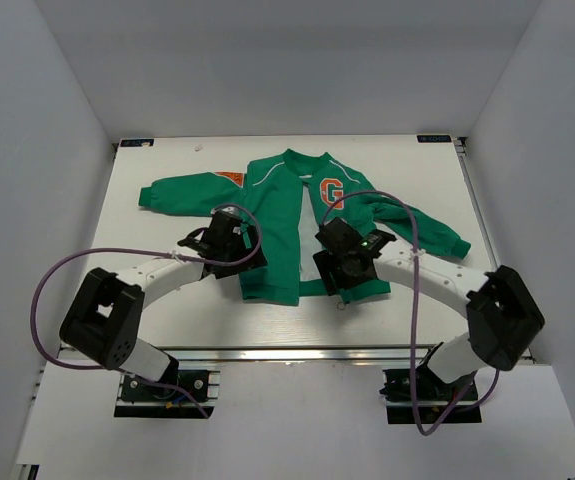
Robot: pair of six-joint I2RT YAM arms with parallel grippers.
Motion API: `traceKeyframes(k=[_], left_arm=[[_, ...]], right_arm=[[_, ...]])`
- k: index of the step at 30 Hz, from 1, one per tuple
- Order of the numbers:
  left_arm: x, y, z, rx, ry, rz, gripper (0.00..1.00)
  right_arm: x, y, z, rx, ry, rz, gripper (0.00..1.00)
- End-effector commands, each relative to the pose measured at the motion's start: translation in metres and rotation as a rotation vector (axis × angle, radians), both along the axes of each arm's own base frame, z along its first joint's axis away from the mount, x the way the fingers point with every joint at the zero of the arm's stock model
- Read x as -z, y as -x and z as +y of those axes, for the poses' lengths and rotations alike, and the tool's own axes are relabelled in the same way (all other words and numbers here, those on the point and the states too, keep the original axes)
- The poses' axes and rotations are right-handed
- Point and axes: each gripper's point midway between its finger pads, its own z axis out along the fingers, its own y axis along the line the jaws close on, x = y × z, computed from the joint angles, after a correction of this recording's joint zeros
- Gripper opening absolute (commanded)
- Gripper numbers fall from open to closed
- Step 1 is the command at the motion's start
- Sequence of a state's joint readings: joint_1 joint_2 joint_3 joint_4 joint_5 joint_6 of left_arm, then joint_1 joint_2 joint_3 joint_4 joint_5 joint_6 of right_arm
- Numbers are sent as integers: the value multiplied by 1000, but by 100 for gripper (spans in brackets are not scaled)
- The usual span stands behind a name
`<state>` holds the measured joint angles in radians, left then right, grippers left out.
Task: Zip up the jacket
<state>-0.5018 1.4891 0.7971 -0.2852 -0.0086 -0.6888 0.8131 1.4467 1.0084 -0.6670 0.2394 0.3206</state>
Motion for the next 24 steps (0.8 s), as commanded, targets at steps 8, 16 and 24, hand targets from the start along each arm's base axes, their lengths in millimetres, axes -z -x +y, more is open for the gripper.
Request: traceKeyframes(k=[8, 16, 24], left_arm=[[-29, 15, -6, 27, -5, -65, 98], [-43, 25, -17, 85, -10, -91, 98], [-44, 39, -31, 167, -53, -67, 98]], right_arm=[[33, 7, -20, 70, 186, 78, 63], [49, 18, -31, 71, 248, 141, 43], [49, 13, -36, 100, 254, 126, 12]])
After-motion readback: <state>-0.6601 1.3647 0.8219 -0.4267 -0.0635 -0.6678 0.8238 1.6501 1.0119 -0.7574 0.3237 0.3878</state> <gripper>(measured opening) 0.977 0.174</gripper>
